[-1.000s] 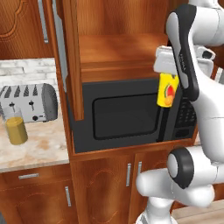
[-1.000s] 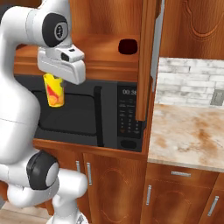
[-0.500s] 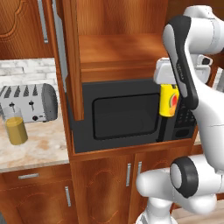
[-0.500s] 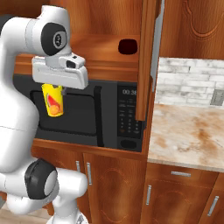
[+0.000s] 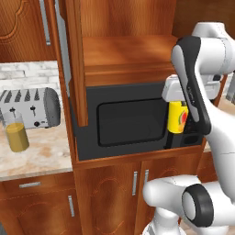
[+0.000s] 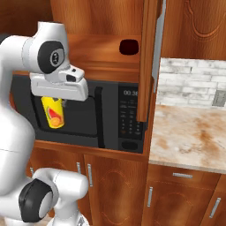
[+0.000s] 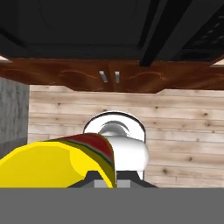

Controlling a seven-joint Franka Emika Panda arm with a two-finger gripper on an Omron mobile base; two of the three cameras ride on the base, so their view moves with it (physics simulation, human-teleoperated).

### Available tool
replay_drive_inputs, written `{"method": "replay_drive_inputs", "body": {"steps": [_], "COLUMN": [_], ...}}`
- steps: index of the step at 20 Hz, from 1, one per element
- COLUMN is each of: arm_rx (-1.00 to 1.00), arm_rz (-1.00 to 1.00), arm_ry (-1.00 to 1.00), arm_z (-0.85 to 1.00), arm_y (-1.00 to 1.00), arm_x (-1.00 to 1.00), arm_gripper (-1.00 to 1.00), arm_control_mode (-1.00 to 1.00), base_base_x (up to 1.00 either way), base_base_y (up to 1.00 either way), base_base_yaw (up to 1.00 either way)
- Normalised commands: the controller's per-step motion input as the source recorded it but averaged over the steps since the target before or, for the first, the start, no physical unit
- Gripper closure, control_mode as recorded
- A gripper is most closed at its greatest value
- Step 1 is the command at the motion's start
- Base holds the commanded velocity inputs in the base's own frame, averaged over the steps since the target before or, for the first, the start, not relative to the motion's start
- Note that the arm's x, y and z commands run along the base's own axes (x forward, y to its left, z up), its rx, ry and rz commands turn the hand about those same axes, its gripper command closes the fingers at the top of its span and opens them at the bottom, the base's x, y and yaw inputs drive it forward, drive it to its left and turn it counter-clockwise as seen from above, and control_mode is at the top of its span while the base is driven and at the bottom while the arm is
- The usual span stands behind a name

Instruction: There is a tray on the dining counter. Grab the cup, mug, and pitcher and place them on the tray. The pitcher may be placed next to the tray if it cannot fit the tray.

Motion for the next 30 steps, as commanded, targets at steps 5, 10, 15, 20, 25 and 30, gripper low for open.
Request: {"method": "replay_drive_inputs", "body": {"steps": [5,10,15,20,25,30], "arm_rx": [0.00,0.00,0.00,0.00,0.00,0.00], "arm_rz": [0.00,0.00,0.00,0.00,0.00,0.00], "arm_ry": [-0.02,0.00,0.00,0.00,0.00,0.00], "arm_z": [-0.08,0.00,0.00,0.00,0.00,0.00], "arm_y": [0.01,0.00,0.00,0.00,0.00,0.00], "arm_x": [-0.17,-0.03,0.00,0.00,0.00,0.00], "arm_gripper": [1.00,1.00,1.00,1.00,1.00,1.00], "arm_control_mode": [-1.00,-1.00,1.00,1.00,1.00,1.00], "base_base_x": [0.00,0.00,0.00,-0.27,-1.00,-0.81], "base_base_y": [0.00,0.00,0.00,0.00,-0.01,0.00], "base_base_yaw": [0.00,0.00,0.00,0.00,0.00,-0.12]}}
